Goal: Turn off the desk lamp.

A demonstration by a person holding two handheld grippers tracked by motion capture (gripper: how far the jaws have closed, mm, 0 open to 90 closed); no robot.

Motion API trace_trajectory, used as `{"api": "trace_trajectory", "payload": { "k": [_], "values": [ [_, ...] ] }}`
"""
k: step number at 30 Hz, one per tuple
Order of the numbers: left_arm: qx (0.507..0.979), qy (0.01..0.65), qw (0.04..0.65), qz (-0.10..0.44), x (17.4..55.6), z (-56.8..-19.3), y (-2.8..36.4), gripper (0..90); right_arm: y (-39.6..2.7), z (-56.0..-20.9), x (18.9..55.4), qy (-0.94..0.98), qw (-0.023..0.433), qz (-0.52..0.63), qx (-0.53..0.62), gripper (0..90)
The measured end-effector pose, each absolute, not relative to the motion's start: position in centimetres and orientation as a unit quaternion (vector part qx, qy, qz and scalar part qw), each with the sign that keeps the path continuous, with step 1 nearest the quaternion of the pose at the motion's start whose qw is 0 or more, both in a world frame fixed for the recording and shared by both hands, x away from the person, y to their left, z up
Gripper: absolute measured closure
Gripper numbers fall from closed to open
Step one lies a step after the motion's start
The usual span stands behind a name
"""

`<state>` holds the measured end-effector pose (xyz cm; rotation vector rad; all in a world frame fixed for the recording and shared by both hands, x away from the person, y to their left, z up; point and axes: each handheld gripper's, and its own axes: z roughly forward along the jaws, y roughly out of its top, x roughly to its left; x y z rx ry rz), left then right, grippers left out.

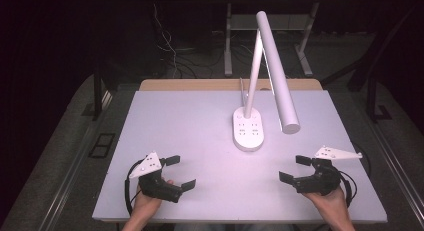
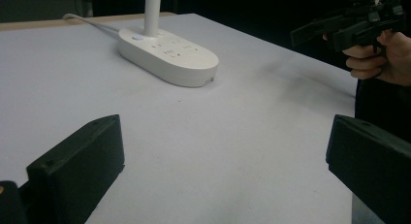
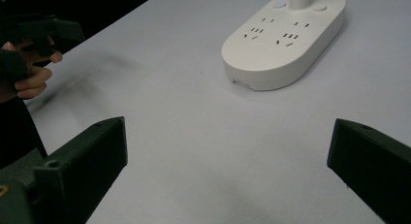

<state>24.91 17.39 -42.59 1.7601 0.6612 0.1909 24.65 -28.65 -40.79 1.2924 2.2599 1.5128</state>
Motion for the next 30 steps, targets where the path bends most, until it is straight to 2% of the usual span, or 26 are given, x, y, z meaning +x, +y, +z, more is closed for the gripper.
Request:
{"api": "trace_trajectory", "payload": {
  "k": [30],
  "values": [
    [0.754, 0.285, 0.586, 0.082, 24.58, -42.53, 17.53, 0.0, -28.99, -41.03, 24.58, 0.754, 0.050, 0.489, 0.436, 0.8]
  ]
}}
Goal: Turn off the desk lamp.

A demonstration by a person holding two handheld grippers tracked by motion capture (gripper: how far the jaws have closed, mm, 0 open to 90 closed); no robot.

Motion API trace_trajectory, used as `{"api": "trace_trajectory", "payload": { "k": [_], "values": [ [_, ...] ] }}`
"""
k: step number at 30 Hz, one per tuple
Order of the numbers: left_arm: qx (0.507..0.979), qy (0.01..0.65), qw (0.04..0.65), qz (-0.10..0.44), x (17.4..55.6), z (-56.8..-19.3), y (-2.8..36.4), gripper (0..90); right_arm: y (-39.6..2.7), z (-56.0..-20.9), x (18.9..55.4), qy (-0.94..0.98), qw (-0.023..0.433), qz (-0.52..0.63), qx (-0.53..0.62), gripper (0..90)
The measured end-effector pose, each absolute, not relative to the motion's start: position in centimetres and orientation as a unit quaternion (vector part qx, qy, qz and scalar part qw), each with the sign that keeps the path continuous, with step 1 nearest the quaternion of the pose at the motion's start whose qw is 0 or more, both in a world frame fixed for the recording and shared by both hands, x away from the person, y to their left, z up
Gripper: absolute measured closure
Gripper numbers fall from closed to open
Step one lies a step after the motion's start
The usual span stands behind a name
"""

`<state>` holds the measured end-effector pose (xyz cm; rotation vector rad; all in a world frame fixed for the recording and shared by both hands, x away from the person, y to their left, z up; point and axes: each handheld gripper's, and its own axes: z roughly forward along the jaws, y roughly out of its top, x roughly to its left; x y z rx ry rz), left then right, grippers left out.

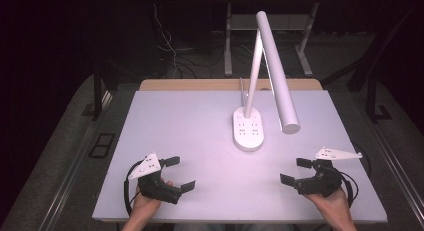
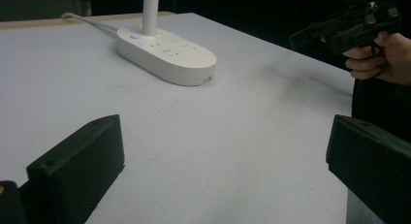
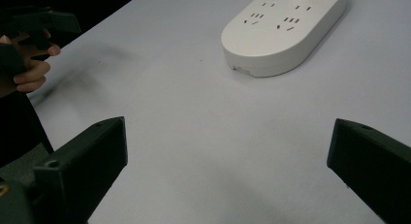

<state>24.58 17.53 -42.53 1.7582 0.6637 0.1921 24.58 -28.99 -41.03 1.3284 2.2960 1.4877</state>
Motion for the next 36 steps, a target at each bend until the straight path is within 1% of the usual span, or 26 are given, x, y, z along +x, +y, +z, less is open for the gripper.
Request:
{"api": "trace_trajectory", "payload": {
  "k": [16, 36],
  "values": [
    [0.753, 0.287, 0.586, 0.082, 24.4, -42.6, 17.6, 0.0, -29.0, -40.4, 25.4, 0.764, 0.041, 0.471, 0.439, 0.8],
    [0.751, 0.289, 0.588, 0.083, 24.4, -42.5, 17.7, 0.0, -27.5, -37.7, 28.9, 0.782, 0.042, 0.460, 0.419, 0.8]
  ]
}}
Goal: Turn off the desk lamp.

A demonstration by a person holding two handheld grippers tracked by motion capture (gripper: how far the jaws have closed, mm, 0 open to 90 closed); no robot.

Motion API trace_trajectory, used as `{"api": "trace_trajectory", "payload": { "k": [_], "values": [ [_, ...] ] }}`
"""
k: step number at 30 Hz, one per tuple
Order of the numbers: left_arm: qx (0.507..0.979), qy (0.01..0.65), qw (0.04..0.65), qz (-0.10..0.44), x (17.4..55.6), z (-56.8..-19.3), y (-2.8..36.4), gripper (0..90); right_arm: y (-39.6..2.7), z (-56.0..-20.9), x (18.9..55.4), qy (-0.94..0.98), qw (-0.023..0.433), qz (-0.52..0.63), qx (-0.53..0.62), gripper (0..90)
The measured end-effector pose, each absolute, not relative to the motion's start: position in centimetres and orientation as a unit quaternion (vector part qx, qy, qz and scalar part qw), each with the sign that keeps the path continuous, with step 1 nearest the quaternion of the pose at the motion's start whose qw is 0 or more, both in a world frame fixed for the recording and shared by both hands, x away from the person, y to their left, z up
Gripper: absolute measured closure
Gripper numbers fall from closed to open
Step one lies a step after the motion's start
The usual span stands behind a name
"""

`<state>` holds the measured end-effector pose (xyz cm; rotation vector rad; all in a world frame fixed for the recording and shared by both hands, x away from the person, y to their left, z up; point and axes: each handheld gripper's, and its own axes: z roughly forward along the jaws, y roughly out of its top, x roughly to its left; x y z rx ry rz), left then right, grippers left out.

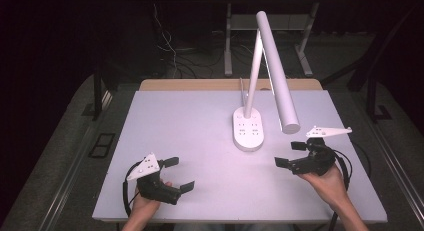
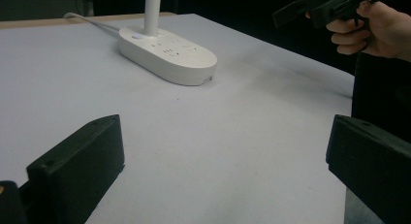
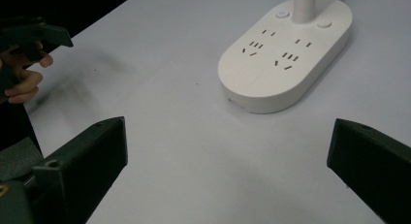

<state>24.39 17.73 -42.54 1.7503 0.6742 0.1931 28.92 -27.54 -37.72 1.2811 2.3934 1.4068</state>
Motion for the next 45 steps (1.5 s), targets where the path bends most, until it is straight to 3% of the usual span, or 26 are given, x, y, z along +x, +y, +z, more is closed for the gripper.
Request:
{"api": "trace_trajectory", "payload": {
  "k": [45],
  "values": [
    [0.751, 0.289, 0.588, 0.083, 24.4, -42.6, 17.8, 0.0, -24.0, -35.7, 39.0, 0.799, 0.044, 0.432, 0.416, 0.9]
  ]
}}
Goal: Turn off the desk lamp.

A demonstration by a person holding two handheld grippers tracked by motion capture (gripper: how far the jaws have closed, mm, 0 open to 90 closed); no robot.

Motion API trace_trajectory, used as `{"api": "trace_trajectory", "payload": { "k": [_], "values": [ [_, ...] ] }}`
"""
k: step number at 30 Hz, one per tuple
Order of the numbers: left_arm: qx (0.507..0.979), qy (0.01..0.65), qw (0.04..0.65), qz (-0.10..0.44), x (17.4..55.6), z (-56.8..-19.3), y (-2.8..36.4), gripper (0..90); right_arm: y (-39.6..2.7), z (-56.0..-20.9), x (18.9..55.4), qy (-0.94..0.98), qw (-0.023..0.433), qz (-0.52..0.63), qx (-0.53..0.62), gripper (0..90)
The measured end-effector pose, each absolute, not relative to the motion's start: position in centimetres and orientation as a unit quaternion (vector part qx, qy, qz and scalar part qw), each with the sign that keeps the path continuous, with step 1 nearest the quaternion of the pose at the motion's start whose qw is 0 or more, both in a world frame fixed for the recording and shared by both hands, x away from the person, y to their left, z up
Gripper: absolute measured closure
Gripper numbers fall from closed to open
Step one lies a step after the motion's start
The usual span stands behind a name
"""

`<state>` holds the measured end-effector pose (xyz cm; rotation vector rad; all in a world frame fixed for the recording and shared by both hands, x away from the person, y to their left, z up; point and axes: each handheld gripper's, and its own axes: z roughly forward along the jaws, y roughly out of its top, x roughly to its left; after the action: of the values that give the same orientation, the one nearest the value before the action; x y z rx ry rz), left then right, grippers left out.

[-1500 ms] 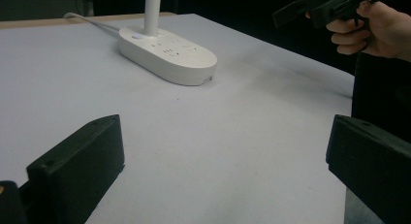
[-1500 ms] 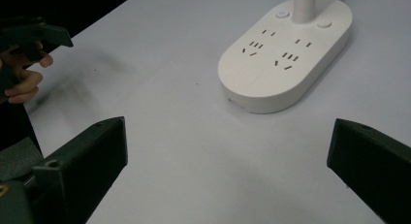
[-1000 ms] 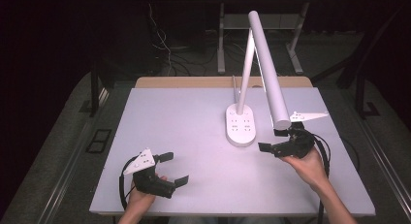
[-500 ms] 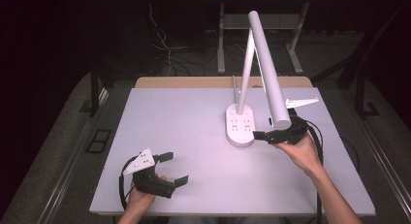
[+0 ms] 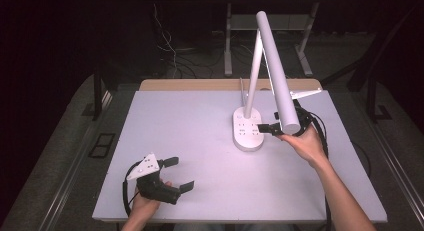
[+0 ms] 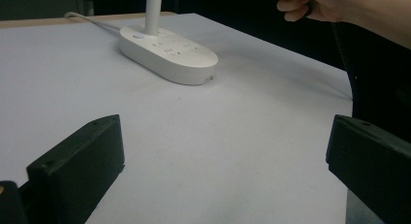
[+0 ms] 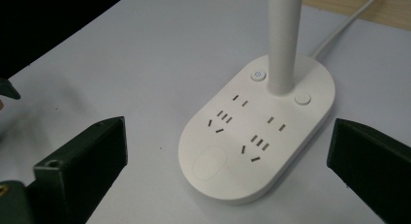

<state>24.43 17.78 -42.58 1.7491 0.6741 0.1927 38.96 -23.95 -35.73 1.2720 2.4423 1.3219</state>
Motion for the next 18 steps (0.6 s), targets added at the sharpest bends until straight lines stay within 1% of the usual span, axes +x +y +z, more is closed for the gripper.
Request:
{"api": "trace_trajectory", "payload": {
  "k": [17, 18],
  "values": [
    [0.751, 0.288, 0.589, 0.081, 24.5, -42.6, 17.9, 0.0, -23.4, -37.3, 42.9, 0.794, 0.045, 0.429, 0.429, 0.9],
    [0.751, 0.287, 0.589, 0.080, 24.6, -42.6, 17.8, 0.0, -23.4, -37.5, 43.2, 0.793, 0.047, 0.430, 0.429, 2.0]
  ]
}}
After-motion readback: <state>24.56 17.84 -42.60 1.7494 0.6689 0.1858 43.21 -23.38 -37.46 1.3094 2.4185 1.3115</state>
